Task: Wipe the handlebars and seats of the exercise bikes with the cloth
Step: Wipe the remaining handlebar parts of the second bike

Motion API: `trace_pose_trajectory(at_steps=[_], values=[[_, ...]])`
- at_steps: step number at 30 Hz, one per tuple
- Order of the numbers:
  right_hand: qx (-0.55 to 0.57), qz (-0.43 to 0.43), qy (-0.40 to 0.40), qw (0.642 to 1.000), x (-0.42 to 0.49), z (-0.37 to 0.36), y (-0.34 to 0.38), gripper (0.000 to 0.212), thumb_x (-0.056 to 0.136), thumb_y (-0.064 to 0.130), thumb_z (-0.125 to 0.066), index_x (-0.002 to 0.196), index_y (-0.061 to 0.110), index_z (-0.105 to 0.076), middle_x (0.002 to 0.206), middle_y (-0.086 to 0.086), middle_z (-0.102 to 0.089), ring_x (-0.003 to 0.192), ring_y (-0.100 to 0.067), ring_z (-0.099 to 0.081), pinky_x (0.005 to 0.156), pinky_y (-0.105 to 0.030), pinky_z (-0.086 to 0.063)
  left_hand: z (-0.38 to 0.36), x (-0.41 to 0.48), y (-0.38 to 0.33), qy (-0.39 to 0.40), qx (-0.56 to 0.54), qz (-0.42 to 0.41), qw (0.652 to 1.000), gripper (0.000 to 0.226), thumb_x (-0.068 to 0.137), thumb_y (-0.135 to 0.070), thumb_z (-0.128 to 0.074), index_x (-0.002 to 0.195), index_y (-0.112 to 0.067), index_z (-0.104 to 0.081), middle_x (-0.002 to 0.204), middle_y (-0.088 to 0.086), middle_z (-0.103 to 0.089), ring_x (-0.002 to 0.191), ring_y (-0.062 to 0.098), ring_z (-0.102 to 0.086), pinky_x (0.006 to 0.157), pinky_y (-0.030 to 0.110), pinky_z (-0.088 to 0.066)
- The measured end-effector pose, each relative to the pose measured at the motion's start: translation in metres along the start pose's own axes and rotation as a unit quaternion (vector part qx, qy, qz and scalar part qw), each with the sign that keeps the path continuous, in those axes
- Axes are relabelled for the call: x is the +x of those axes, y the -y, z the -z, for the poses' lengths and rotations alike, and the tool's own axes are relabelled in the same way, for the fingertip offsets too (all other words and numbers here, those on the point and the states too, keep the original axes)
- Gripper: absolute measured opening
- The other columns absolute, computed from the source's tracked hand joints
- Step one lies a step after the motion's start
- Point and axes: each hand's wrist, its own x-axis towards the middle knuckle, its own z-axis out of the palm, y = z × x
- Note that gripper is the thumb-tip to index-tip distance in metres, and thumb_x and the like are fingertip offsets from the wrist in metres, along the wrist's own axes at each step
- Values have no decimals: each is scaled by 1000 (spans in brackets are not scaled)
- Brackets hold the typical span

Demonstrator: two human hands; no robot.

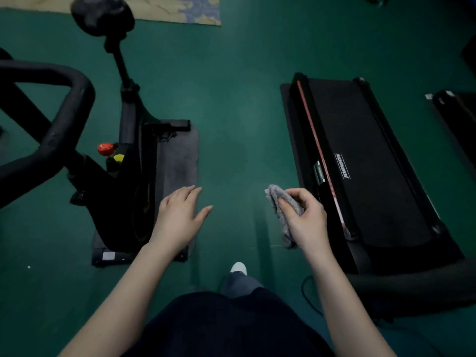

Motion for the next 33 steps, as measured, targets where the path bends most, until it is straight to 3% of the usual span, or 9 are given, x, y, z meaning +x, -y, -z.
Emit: trace_pose_trajectory(at_steps=[4,8,12,24,33], values=[[-2,10,43,999,44,8,-6,9,85,7,-67,87,16,-64,82,10,-65,77,-2,-59,66,-4,-42,-5,10,-12,-21,-15,54,998,59,95,-48,-46,144,-16,-39,149,2,-39,139,19,-30,113,37,-22],[-6,22,87,996,79,-3,-3,6,85,9,-67,87,15,-65,82,11,-66,79,-5,-60,70,-12,-44,-6,12,-3,-25,-25,124,992,59,94,-49,-47,143,-16,-41,148,2,-40,139,19,-32,113,38,-23],[-6,41,135,990,115,-27,8,11,84,9,-67,83,20,-64,79,13,-65,75,5,-58,66,-5,-40,-1,23,8,-45,-36,177,983,58,94,-47,-49,142,-15,-43,146,3,-43,138,21,-34,112,40,-24],[-11,120,217,969,241,-120,78,20,84,10,-66,78,29,-62,77,16,-65,73,6,-57,65,-6,-40,34,134,55,-87,-57,241,965,61,94,-54,-40,146,-21,-35,150,-3,-36,141,15,-25,115,37,-16],[4,168,317,933,295,-191,131,18,84,12,-67,80,29,-64,75,15,-66,69,5,-57,63,-11,-43,56,155,79,-108,-70,339,932,60,95,-51,-43,145,-19,-38,150,-1,-38,141,16,-27,115,35,-17]])
